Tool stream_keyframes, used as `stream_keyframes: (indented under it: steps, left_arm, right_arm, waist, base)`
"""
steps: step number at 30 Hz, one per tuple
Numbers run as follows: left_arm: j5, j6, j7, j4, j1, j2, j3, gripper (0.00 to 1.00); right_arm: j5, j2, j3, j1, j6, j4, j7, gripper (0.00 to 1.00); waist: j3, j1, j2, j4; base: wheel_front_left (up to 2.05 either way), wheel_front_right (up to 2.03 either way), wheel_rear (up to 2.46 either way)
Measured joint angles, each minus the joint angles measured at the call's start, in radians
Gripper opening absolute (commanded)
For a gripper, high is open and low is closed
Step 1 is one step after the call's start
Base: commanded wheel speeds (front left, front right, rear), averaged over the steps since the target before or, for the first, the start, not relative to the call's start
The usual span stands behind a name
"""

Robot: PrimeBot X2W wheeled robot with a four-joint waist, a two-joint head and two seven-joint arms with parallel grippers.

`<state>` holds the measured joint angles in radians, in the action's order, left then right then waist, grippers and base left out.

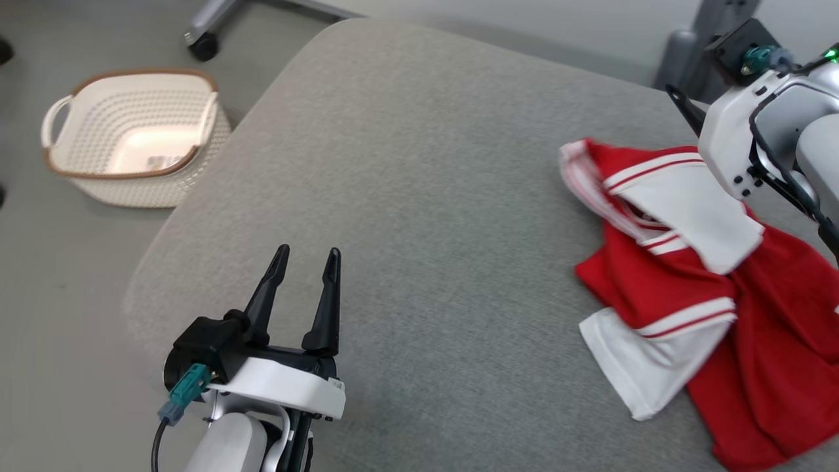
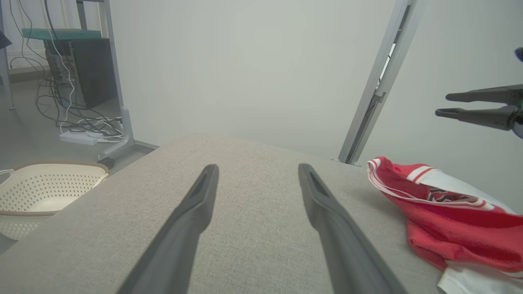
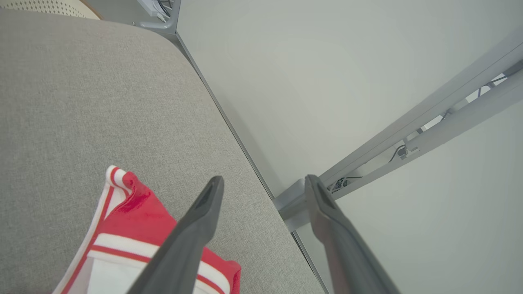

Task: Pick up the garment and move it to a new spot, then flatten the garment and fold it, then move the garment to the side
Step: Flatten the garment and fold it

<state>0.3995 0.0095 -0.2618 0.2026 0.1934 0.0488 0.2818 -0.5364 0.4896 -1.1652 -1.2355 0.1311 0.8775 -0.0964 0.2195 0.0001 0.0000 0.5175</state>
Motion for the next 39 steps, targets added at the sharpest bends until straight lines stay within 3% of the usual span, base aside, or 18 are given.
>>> stream_keyframes:
  steps: [7, 14, 20, 27, 32, 39]
  left_arm:
    - [-0.041, -0.01, 0.0, -0.009, -0.002, 0.0, -0.033, 1.0]
    - [-0.069, -0.024, 0.0, -0.024, -0.01, 0.0, -0.049, 1.0]
    - [-0.083, -0.027, 0.0, -0.033, -0.025, 0.0, -0.051, 1.0]
    - [-0.091, -0.028, 0.0, -0.028, -0.051, 0.0, -0.045, 1.0]
    - [-0.095, -0.032, 0.0, -0.026, -0.06, 0.0, -0.043, 1.0]
    - [-0.1, -0.054, 0.0, -0.012, -0.045, 0.0, 0.001, 1.0]
  right_arm:
    - [-0.014, -0.015, 0.117, 0.003, 0.0, -0.009, 0.224, 1.0]
    - [0.029, -0.012, 0.381, 0.139, 0.0, -0.058, 0.351, 1.0]
    - [0.176, -0.048, 0.746, 0.47, 0.0, -0.288, 0.358, 1.0]
    - [0.419, -0.256, 1.091, 0.976, 0.0, -0.612, 0.358, 1.0]
    - [0.498, -0.365, 1.164, 1.124, 0.0, -0.736, 0.358, 1.0]
    - [0.537, -0.399, 1.167, 1.141, 0.0, -0.786, 0.358, 1.0]
  waist:
    - [-0.04, -0.0001, 0.0, -0.095]
    - [-0.074, 0.0, 0.0, -0.217]
    - [-0.096, -0.0001, 0.0, -0.313]
    - [-0.122, 0.0, 0.0, -0.39]
    - [-0.132, -0.0001, 0.0, -0.417]
    - [-0.115, -0.0001, 0.0, -0.443]
  base:
    - [0.0, 0.0, 0.0]
    - [0.0, 0.0, 0.0]
    - [0.0, 0.0, 0.0]
    - [0.0, 0.0, 0.0]
    - [0.0, 0.0, 0.0]
    - [0.0, 0.0, 0.0]
